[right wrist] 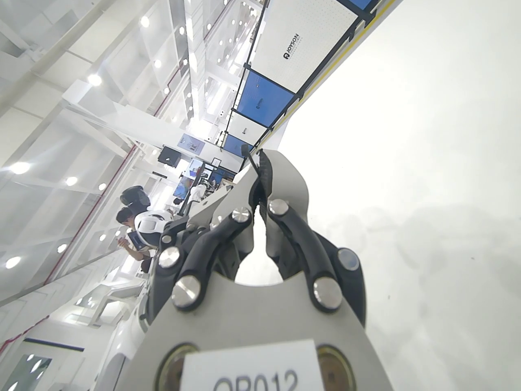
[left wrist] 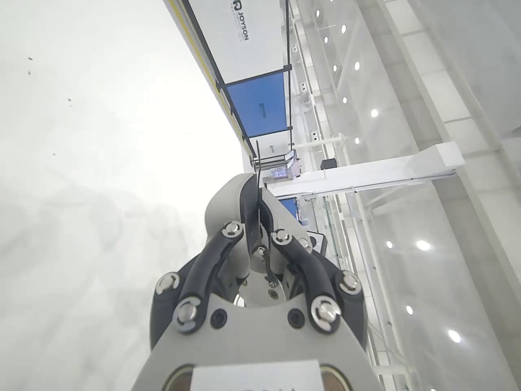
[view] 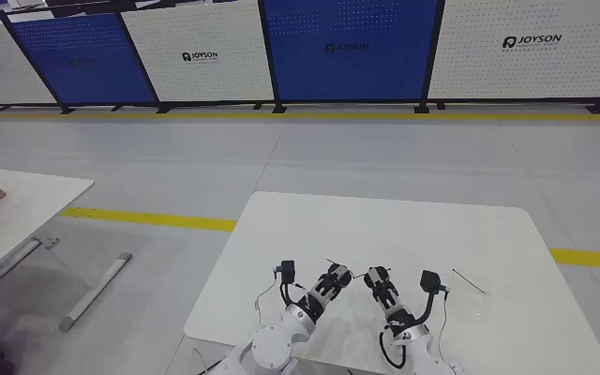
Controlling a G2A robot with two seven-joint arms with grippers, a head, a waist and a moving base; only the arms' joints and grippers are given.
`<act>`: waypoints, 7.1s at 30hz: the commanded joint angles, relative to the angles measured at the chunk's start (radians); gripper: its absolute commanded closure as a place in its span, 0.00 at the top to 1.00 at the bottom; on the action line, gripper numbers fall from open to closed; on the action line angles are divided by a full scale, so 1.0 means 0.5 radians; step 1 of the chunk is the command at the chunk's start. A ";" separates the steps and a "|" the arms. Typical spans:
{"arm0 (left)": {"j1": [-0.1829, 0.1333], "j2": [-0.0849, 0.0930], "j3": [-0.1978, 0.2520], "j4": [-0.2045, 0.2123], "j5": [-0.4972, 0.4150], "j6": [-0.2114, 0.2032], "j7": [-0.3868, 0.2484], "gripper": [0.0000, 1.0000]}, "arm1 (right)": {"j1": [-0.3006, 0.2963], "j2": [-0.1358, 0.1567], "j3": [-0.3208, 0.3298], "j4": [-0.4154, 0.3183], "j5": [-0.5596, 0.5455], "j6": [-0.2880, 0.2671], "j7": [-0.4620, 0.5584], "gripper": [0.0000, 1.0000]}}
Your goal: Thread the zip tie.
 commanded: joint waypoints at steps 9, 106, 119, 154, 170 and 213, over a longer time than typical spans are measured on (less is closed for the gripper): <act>0.016 0.005 -0.029 -0.011 -0.034 -0.018 -0.042 0.10 | -0.009 -0.010 0.005 -0.006 -0.038 0.033 -0.036 0.00; 0.008 0.000 0.068 0.019 0.289 -0.003 0.000 0.00 | -0.095 -0.041 0.116 -0.118 -0.029 -0.032 0.107 0.00; 0.013 0.003 0.060 0.011 0.276 -0.020 -0.011 0.18 | -0.087 -0.044 0.122 -0.105 -0.028 -0.013 0.124 0.00; 0.051 0.013 0.011 -0.028 0.261 -0.043 -0.006 0.19 | -0.088 -0.056 0.132 -0.104 -0.066 0.042 0.082 0.00; 0.035 0.010 0.031 -0.002 0.287 -0.028 0.010 0.00 | -0.086 -0.063 0.135 -0.096 -0.053 0.048 0.076 0.00; 0.070 0.020 0.022 -0.044 0.320 -0.080 0.002 0.15 | -0.077 -0.075 0.132 -0.104 -0.047 0.088 0.110 0.00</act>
